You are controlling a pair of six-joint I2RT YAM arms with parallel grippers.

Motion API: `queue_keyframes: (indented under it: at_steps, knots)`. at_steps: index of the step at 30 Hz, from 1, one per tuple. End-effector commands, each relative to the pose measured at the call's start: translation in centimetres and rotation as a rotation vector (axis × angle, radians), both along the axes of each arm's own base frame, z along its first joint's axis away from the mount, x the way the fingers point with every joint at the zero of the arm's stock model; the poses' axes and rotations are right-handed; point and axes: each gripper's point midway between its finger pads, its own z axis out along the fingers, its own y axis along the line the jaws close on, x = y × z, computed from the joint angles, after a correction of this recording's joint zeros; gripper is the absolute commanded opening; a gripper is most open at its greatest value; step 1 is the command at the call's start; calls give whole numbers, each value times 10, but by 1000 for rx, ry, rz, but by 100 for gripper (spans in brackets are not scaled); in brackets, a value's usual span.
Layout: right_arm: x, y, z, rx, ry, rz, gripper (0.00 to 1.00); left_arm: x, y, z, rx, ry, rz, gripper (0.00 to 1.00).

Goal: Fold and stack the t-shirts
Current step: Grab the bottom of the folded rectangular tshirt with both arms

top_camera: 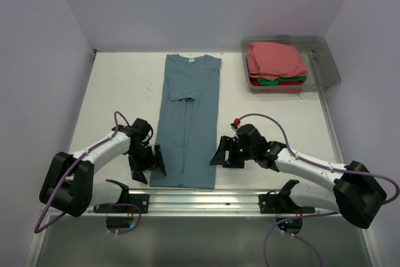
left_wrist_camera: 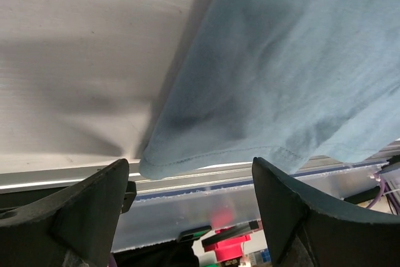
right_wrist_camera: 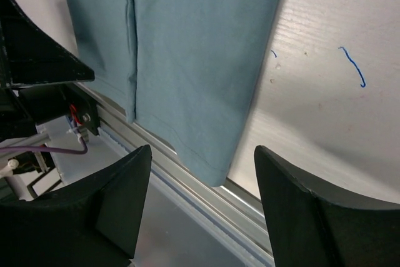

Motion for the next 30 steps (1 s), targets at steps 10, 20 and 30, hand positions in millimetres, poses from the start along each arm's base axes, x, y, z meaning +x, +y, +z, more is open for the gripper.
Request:
queue_keyframes:
  at_steps: [10, 20, 30]
  knots:
    - [-19, 1, -17, 20, 101, -30, 65, -7, -10, -7, -45, -20, -24, 77]
    - [-24, 5, -24, 0, 139, 7, 40, -10, -11, -9, -64, -26, -25, 51]
    - [-50, 24, -34, 1, 216, 111, 41, -2, -13, 1, -68, -61, -42, 49]
